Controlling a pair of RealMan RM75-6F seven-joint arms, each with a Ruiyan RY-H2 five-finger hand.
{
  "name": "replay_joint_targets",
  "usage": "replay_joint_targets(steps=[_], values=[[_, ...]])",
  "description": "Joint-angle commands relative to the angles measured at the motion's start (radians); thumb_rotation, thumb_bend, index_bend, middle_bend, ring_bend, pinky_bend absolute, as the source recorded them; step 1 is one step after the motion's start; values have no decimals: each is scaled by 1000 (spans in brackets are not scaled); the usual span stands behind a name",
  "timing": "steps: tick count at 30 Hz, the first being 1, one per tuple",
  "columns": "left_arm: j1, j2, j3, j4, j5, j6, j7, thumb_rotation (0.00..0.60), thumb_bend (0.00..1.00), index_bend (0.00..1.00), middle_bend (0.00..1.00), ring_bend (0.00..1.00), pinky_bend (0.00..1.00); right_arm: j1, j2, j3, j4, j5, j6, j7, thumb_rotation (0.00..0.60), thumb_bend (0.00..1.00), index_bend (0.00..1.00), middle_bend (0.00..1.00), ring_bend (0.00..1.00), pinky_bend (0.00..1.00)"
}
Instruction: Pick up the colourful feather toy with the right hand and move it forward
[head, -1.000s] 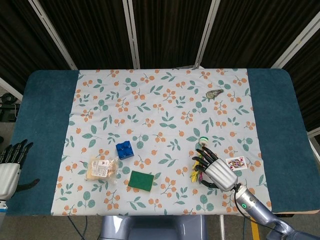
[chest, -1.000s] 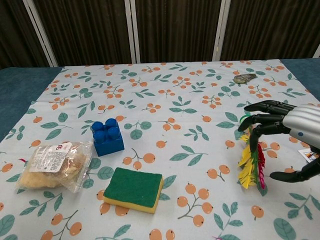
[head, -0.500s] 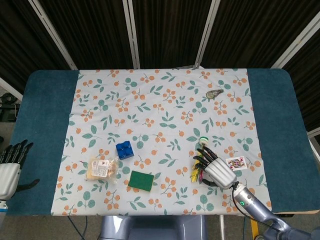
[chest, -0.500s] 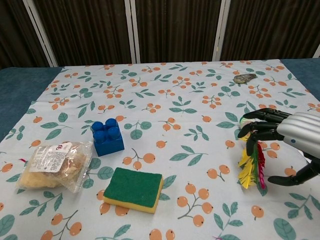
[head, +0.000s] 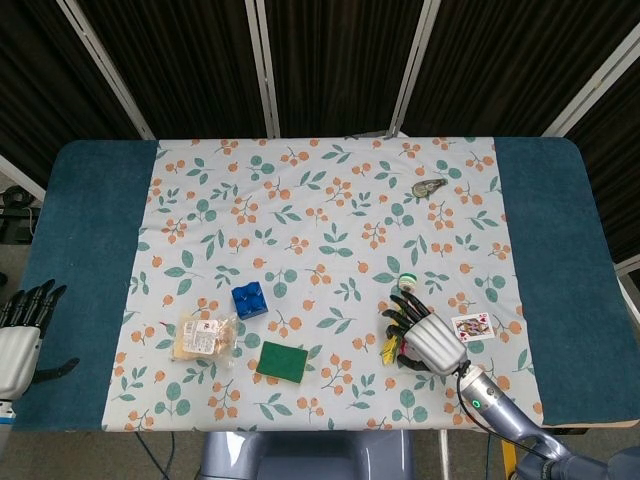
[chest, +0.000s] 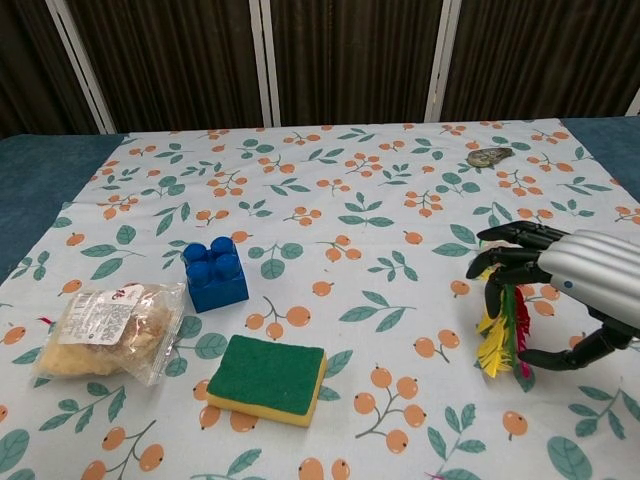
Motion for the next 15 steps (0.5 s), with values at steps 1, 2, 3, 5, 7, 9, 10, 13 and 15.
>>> replay_joint_targets(steps=[1,2,3,5,7,9,10,13,15], values=[[0,0,0,0,0,0,1,600,92,0,0,0,0,0,-4,-3,4,0,4,0,600,173,461,212,12,0],[0,0,0,0,0,0,1,600,92,0,0,0,0,0,-6,-5,5,0,6,1,600,178,465,215,14,0],[0,0,0,-1,0,0,1,600,93,0,0,0,0,1,-7,-6,6,0,7,1,600,186,471,218,17,0],[0,0,0,-1,-1,-1,1,600,93,0,0,0,0,1,-10,-7,6,1,11,0,600,206,483,223,19,0],[0,0,0,-1,0,0,1,600,92,0,0,0,0,1,-13,-8,5,4,12,1,600,232,494,228,21,0],[0,0,0,-1,0,1,1,600,91,0,0,0,0,1,-16,-10,6,5,12,-2,600,256,504,233,23,0],[0,0,0,-2,0,1,1,600,91,0,0,0,0,1,-17,-12,7,5,12,-2,600,268,509,235,24,0],[1,0,0,-1,0,1,0,600,92,0,0,0,0,2,-19,-14,9,8,12,-4,600,278,520,237,25,0],[0,0,0,-1,-1,0,-2,600,92,0,0,0,0,3,-21,-14,12,11,11,-4,600,279,523,238,25,0]])
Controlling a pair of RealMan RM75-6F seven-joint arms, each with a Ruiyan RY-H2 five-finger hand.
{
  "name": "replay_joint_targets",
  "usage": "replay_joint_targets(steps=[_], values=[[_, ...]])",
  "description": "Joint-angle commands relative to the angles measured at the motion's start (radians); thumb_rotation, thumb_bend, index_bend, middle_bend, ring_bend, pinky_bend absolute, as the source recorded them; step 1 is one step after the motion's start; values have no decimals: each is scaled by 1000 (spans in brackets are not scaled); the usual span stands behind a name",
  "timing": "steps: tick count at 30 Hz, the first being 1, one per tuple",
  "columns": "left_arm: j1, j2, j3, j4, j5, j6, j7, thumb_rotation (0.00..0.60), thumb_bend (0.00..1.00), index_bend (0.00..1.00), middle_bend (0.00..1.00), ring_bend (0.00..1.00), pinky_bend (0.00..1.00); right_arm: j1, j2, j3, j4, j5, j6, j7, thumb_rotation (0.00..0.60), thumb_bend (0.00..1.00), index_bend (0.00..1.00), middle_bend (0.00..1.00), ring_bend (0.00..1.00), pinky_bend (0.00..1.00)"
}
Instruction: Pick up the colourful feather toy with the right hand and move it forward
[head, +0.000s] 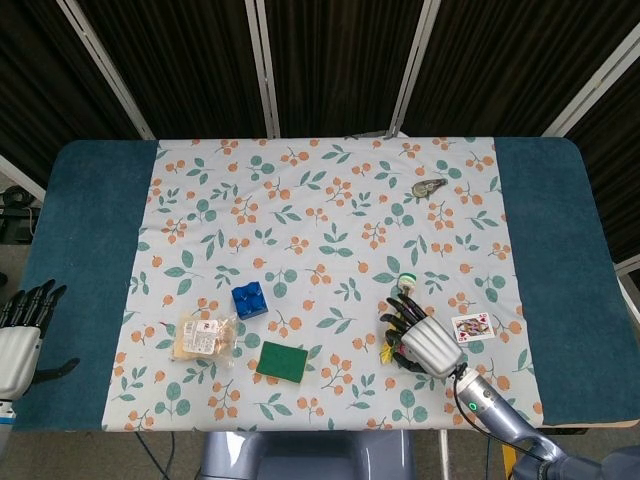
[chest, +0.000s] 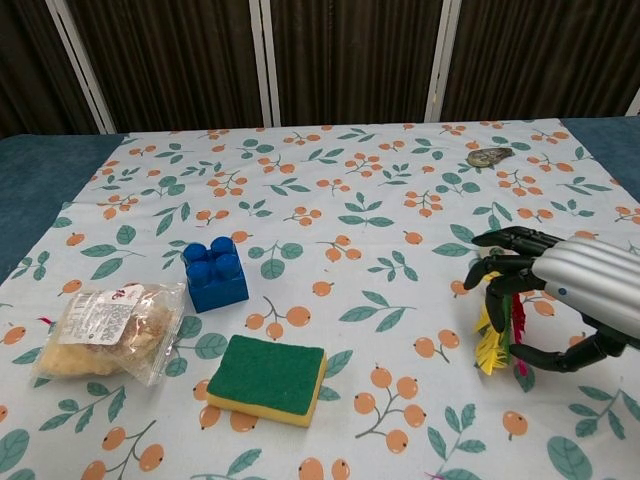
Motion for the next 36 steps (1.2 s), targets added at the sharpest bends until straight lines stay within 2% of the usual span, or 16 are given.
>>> replay_joint_targets(steps=[1,13,25,33,36], values=[[0,0,0,-1,-2,-2,-1,600,92,0,0,0,0,0,-2,0,2,4,-1,0,600,279,524,238,25,0],[-1,2,0,-3,-3,-3,-3,600,92,0,0,0,0,-3,-13,-10,15,10,3,0,600,351,566,245,26,0],[-1,1,-1,-3,-4,-5,-6,600,91,0,0,0,0,-3,-16,-11,4,10,16,-5,600,360,589,245,28,0],[-1,2,0,-8,-8,-9,-14,600,92,0,0,0,0,14,25,29,-99,24,37,-25,600,377,592,245,28,0],[-1,4,-3,-14,-16,-12,-26,600,92,0,0,0,0,10,56,72,-205,81,36,-11,600,386,598,245,28,0]])
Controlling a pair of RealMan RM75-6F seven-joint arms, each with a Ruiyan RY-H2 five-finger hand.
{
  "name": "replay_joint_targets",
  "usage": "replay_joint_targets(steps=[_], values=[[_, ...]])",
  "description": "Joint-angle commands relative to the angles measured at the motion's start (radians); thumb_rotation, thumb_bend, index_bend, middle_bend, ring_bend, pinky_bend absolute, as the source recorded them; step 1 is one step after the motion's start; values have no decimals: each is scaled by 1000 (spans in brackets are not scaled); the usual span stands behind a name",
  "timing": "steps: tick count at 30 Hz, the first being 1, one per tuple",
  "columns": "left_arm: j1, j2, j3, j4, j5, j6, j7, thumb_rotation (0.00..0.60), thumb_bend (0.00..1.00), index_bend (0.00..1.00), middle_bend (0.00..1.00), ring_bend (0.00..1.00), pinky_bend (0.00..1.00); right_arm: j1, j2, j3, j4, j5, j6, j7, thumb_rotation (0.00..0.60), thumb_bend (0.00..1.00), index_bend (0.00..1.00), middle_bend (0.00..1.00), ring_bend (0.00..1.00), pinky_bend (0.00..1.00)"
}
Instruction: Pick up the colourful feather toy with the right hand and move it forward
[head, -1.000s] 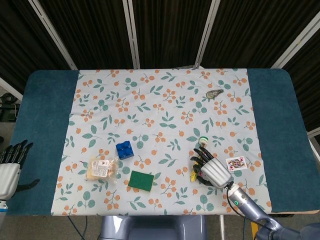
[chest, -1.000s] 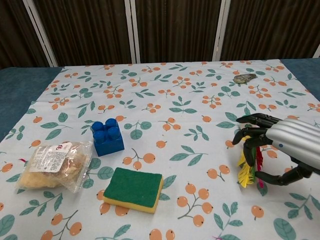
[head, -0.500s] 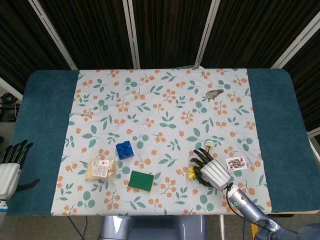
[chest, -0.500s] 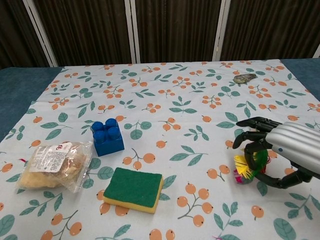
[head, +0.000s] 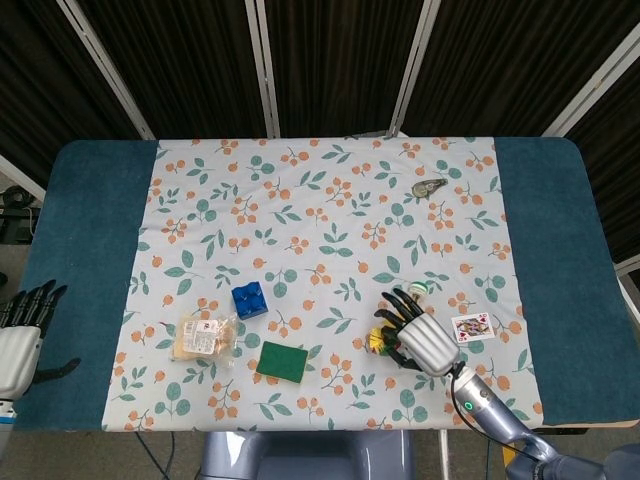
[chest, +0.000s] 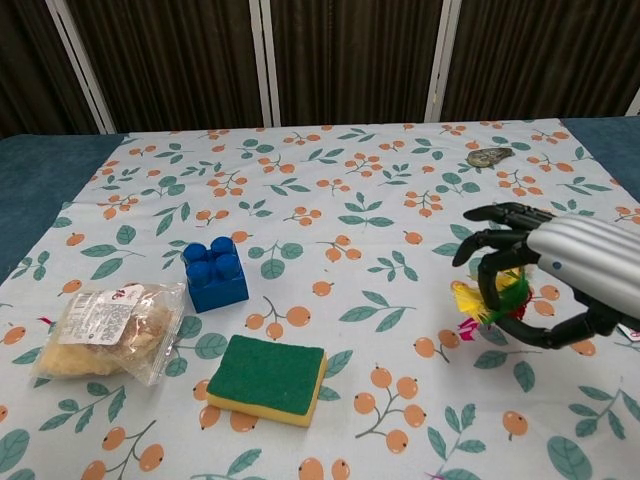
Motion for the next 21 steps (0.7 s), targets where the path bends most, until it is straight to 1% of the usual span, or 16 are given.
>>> replay_joint_targets(steps=[1,7,10,14,21], values=[[0,2,-2,-3,-4,-1,-4,600,92,0,0,0,0,-2,43,52,-124,69,-4,4,600,387,599,245,28,0],[1,-2,-2,5,5,7,3,600,91,0,0,0,0,-19,90,121,-289,195,-35,-6,600,388,606,250,28,0],[1,-4,-2,7,6,8,4,600,91,0,0,0,0,-28,102,150,-346,254,-48,-14,600,389,610,254,28,0],[1,-5,-2,7,6,8,6,600,92,0,0,0,0,-39,123,201,-435,361,-72,-43,600,390,614,255,28,0],[1,-6,-1,8,8,8,9,600,92,0,0,0,0,-48,142,262,-506,478,-89,-74,600,393,618,259,28,0]])
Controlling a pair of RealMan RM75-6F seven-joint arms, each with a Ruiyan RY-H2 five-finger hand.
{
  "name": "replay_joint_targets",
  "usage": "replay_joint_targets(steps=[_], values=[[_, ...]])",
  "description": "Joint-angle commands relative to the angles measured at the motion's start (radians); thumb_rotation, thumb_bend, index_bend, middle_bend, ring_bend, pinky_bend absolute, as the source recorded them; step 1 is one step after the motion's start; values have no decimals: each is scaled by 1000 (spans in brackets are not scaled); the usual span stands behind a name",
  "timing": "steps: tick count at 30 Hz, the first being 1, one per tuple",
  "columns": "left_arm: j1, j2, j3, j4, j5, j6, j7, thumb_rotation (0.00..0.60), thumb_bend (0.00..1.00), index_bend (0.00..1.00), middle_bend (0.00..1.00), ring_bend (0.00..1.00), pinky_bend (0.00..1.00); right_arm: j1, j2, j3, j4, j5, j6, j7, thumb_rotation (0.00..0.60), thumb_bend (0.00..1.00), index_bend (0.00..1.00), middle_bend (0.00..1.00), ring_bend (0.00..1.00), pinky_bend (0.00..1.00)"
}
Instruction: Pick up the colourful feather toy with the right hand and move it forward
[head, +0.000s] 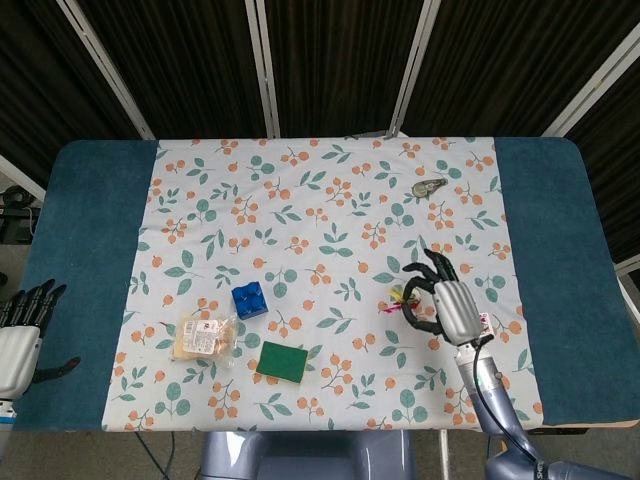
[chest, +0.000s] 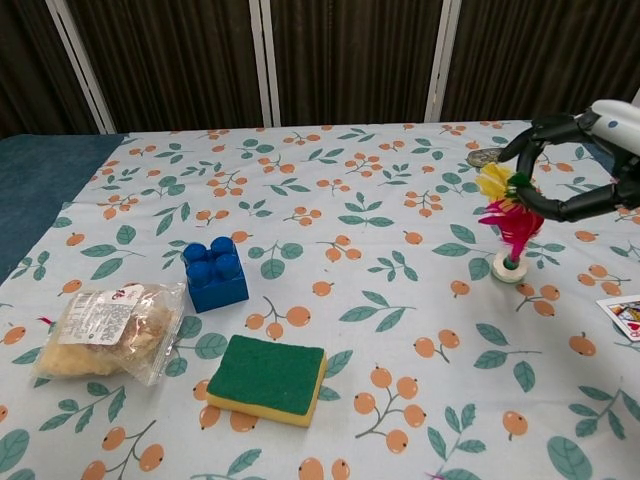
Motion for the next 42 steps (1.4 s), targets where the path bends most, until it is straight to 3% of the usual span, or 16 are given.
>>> replay_joint_targets(steps=[1,10,19,24,27,30,36,42], values=[[0,0,1,0,1,0,1,600,92,0,0,0,0,-5,14,46,-40,72,-14,-22,600,394,619,259,28,0],[1,0,1,0,2,0,0,600,92,0,0,0,0,0,23,100,-66,181,-30,-76,600,394,619,259,28,0],[0,-1,2,1,2,0,4,600,92,0,0,0,0,-1,31,117,-65,219,-37,-93,600,394,604,256,28,0],[1,-2,2,1,3,1,6,600,92,0,0,0,0,-2,40,115,-66,219,-42,-97,600,394,423,152,2,0],[1,-3,2,1,3,2,6,600,92,0,0,0,0,0,57,105,-66,202,-53,-103,600,367,185,21,0,0],[1,-3,2,1,3,2,7,600,92,0,0,0,0,-1,68,102,-75,199,-58,-107,600,337,71,0,0,0],[2,-2,2,0,4,3,5,600,91,0,0,0,0,-17,120,97,-122,164,-17,-151,600,307,38,0,0,0],[2,0,3,1,12,8,4,600,91,0,0,0,0,-81,225,49,-163,83,49,-166,600,251,37,0,0,0]])
